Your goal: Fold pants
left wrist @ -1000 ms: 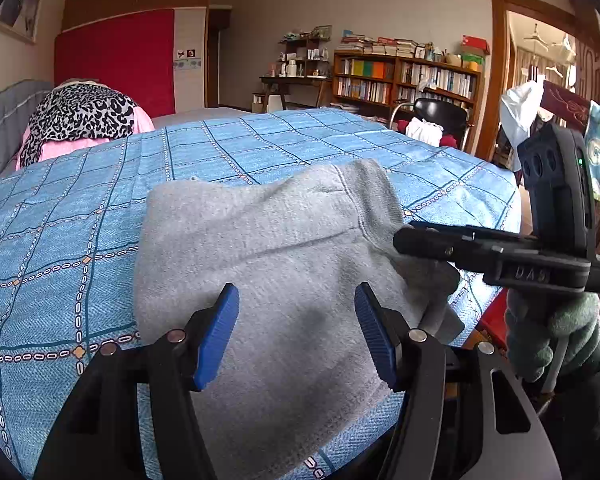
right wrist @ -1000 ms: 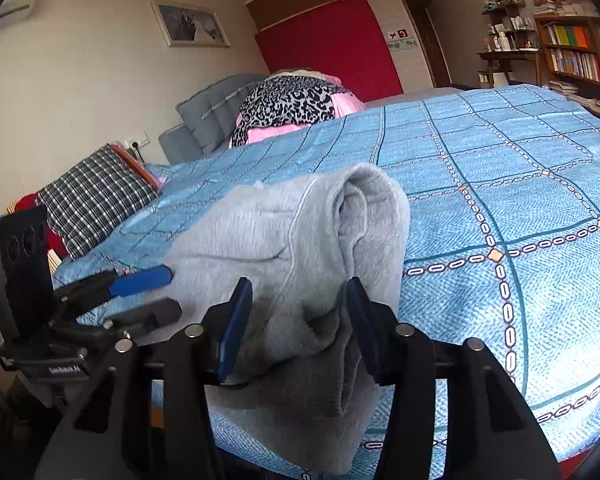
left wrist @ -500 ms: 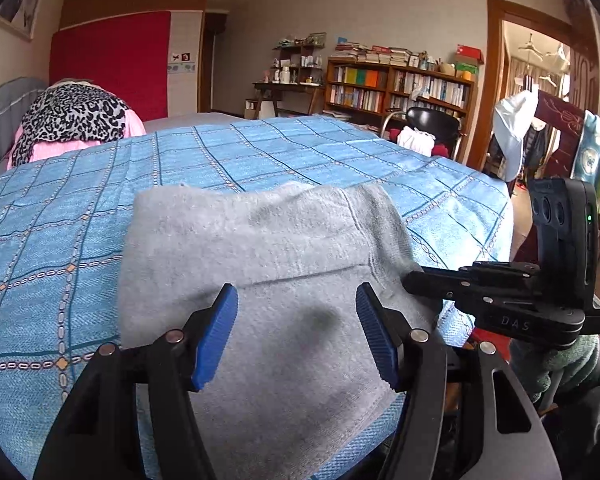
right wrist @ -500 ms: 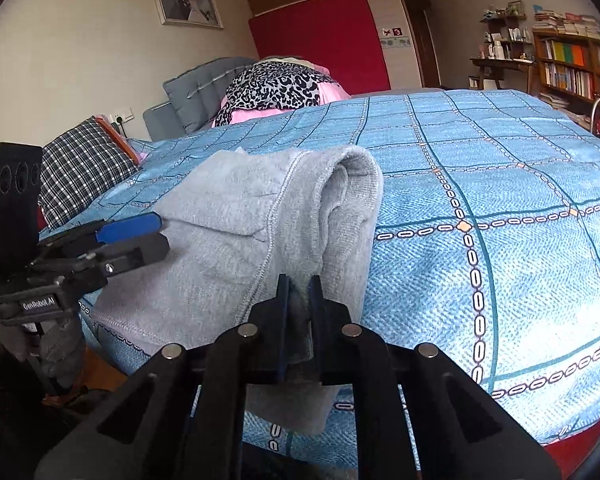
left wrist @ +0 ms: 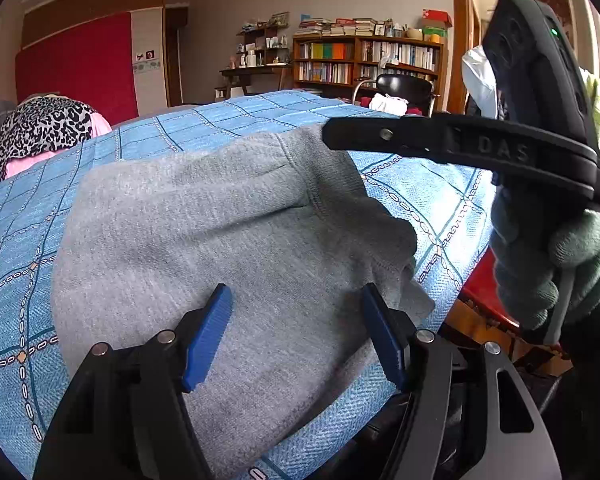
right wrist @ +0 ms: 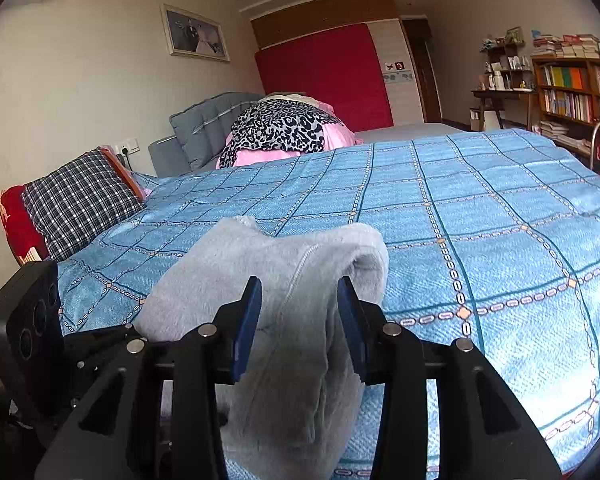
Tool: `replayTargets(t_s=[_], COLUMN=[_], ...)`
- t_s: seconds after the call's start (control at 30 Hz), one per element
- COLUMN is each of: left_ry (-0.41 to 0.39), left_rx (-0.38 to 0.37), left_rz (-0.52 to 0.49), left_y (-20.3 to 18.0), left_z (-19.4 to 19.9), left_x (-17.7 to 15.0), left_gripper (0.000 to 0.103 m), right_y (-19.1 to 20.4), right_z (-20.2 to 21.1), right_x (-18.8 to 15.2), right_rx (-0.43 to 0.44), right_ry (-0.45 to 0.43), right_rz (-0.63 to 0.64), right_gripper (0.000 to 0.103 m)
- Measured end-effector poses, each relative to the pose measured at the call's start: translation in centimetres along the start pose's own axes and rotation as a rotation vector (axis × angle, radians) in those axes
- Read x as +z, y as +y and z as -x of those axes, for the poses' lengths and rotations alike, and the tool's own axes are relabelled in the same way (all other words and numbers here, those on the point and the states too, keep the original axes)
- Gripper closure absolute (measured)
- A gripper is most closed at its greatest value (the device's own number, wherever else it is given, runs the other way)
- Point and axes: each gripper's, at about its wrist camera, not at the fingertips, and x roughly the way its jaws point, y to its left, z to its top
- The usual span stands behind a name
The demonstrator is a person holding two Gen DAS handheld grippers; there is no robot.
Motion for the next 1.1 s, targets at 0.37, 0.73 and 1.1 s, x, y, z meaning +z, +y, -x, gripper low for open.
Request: replayTargets(t_s=[0.37, 0.73, 1.1], left_ry=[-0.006, -0.008, -0.002], left_rx=[-0.028, -0.037, -0.064], left_rz=[-0.01, -0.009, 0.038], left_y=[-0.2, 0.1, 1.3], left_z=[0.1, -0.1, 0.7], left_x=[-0.6, -0.7, -0.1], left_gripper=[0.037, 0.037, 0.037], right_y=[-0.3, -1.7, -1.9], right_z=[-8.2, -9.1, -8.7], right_x=[1.1, 0.1, -0.3], right_rx=[-0.078, -0.073, -0.069], right_ry=[0.134, 0.118, 0.103], right_rz=[0.114, 0.091, 0.089], right_gripper=[0.063, 0.063, 0.063])
